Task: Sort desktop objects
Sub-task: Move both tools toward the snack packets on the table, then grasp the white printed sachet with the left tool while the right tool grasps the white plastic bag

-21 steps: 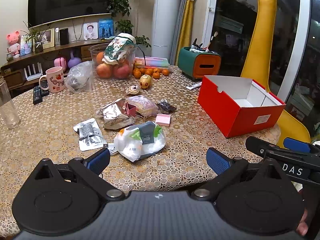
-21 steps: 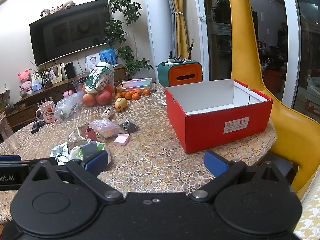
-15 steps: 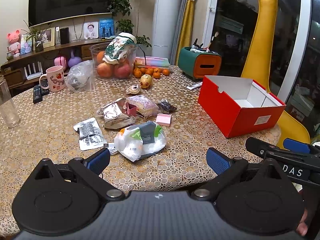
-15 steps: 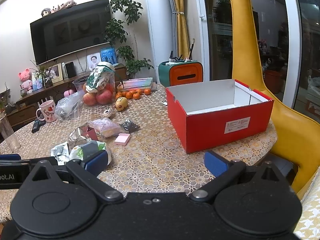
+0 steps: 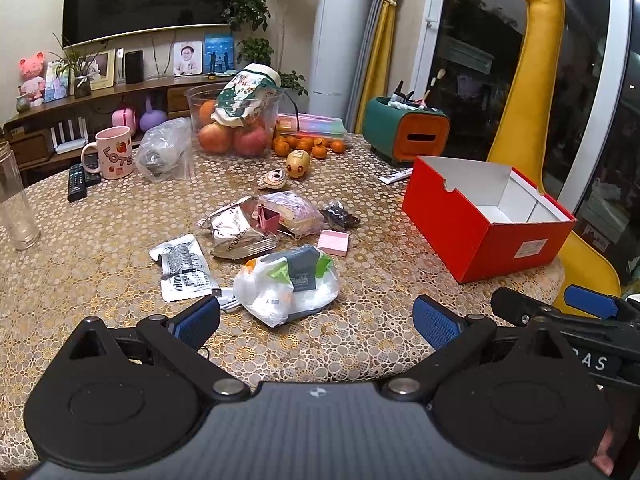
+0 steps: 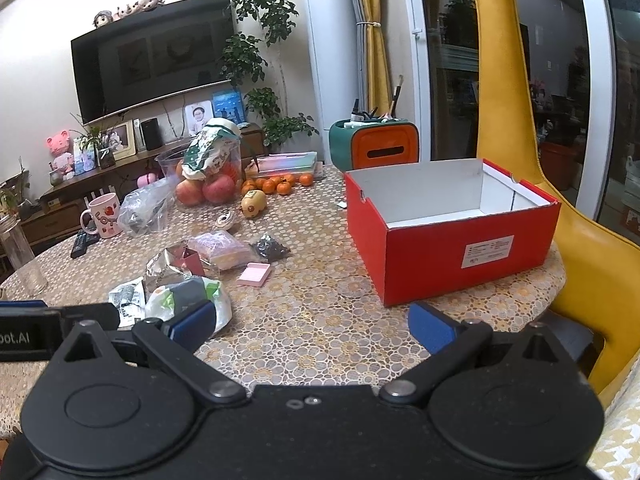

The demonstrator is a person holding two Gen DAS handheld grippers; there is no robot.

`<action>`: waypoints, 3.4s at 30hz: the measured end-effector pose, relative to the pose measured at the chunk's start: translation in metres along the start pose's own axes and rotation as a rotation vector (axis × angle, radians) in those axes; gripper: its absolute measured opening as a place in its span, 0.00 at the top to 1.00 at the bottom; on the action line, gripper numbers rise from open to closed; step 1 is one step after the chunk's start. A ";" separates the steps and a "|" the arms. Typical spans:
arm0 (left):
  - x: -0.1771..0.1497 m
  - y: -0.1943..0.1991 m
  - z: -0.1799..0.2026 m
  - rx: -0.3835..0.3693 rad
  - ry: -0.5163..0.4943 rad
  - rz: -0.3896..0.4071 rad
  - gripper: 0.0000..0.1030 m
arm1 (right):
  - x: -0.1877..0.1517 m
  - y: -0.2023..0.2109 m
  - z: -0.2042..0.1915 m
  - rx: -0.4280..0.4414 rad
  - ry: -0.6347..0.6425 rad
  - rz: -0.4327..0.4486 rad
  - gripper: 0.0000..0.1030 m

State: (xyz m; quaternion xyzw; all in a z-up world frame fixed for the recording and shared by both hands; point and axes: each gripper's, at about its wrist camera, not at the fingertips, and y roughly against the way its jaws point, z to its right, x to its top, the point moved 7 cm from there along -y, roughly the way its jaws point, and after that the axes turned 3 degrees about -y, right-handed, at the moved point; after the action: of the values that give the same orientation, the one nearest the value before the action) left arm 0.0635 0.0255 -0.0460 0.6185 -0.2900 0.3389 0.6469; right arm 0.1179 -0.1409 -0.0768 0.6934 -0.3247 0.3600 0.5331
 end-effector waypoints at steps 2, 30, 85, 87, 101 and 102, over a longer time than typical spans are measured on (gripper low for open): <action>0.000 -0.002 -0.003 0.002 0.007 -0.004 0.00 | 0.000 -0.001 -0.001 0.002 0.005 0.000 0.01; -0.005 -0.067 -0.085 0.119 0.069 -0.059 0.00 | -0.012 -0.061 -0.044 0.079 0.149 -0.055 0.01; -0.005 -0.192 -0.169 0.277 0.125 -0.189 0.01 | -0.047 -0.172 -0.153 0.221 0.287 -0.140 0.72; -0.005 -0.195 -0.166 0.280 0.126 -0.189 0.01 | -0.046 -0.171 -0.152 0.223 0.289 -0.141 0.72; 0.006 -0.212 -0.157 0.282 0.111 -0.156 0.40 | -0.046 -0.166 -0.135 0.212 0.299 -0.119 0.74; 0.006 -0.212 -0.155 0.277 0.103 -0.151 0.46 | -0.045 -0.166 -0.134 0.211 0.300 -0.118 0.75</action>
State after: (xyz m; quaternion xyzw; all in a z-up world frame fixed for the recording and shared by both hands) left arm 0.2293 0.1794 -0.1792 0.7035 -0.1598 0.3573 0.5931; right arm 0.2114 0.0288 -0.1758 0.7020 -0.1610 0.4594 0.5198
